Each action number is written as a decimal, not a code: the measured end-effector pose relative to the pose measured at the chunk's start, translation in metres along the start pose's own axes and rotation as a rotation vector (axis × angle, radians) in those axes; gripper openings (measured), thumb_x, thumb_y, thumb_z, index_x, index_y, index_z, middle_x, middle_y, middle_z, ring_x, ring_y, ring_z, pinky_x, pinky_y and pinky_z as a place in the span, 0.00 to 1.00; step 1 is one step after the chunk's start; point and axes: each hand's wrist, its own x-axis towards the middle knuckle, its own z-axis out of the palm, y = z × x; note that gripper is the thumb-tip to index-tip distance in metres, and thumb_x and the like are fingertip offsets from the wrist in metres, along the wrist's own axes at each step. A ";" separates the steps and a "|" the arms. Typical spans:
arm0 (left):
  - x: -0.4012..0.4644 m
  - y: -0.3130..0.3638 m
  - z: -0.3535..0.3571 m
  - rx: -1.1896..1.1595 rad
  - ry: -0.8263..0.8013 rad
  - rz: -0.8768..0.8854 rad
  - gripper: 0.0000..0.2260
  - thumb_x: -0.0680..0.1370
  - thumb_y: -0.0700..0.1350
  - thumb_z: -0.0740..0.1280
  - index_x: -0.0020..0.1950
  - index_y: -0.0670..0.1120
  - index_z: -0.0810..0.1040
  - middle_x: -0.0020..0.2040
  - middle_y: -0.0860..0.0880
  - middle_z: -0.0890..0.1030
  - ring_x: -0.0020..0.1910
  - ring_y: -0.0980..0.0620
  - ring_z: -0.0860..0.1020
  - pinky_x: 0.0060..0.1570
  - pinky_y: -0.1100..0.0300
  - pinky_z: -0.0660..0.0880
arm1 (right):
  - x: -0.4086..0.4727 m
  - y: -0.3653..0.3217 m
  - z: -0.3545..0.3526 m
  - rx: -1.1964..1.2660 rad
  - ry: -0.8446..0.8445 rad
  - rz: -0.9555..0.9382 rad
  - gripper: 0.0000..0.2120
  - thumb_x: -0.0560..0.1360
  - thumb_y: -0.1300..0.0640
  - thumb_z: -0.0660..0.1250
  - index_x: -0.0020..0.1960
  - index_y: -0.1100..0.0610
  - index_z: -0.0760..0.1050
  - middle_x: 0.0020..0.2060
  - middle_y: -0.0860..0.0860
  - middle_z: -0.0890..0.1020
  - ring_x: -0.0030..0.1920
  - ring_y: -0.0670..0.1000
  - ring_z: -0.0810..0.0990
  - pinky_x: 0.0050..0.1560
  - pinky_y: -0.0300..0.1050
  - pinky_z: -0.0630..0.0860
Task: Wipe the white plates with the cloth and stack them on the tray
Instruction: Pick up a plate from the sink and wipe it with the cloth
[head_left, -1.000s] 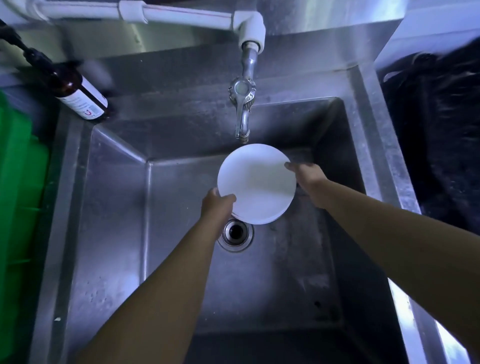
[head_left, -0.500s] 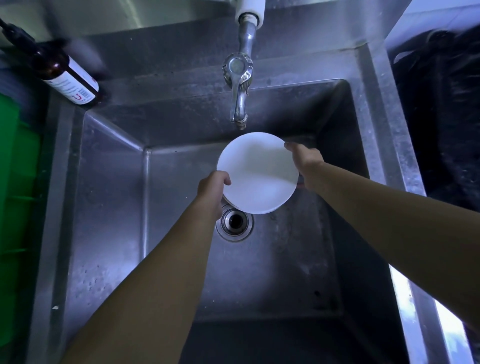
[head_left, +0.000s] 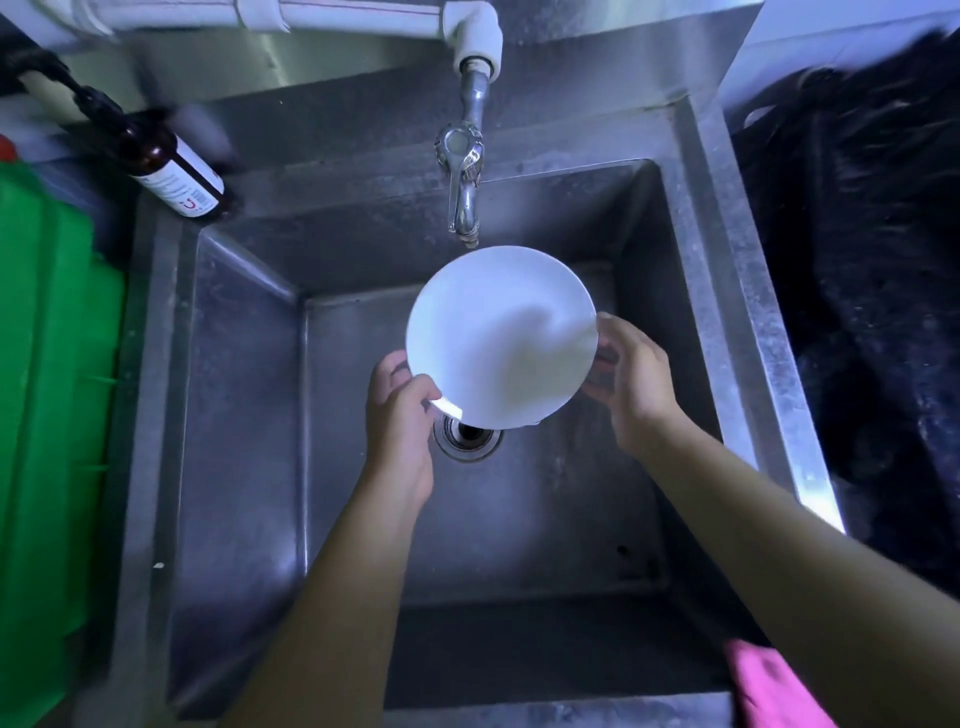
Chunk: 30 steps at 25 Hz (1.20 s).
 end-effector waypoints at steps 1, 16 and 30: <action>-0.013 0.000 -0.005 -0.004 -0.011 0.015 0.24 0.68 0.35 0.62 0.64 0.45 0.74 0.51 0.52 0.82 0.46 0.57 0.79 0.56 0.58 0.76 | -0.015 0.004 -0.005 0.017 -0.003 -0.021 0.14 0.80 0.53 0.63 0.59 0.59 0.80 0.49 0.52 0.84 0.52 0.53 0.84 0.56 0.55 0.81; -0.200 0.075 -0.123 0.240 -0.239 0.512 0.31 0.73 0.26 0.66 0.62 0.60 0.82 0.53 0.57 0.84 0.52 0.58 0.81 0.53 0.65 0.78 | -0.236 -0.026 -0.009 0.206 -0.115 0.083 0.08 0.79 0.59 0.61 0.46 0.57 0.79 0.41 0.53 0.84 0.49 0.58 0.80 0.61 0.65 0.76; -0.258 0.073 -0.160 0.124 -0.547 0.425 0.32 0.66 0.35 0.70 0.64 0.62 0.80 0.59 0.50 0.84 0.58 0.45 0.82 0.45 0.44 0.83 | -0.292 -0.036 -0.031 0.035 -0.159 0.167 0.21 0.77 0.48 0.62 0.61 0.60 0.79 0.57 0.57 0.83 0.52 0.60 0.81 0.48 0.55 0.72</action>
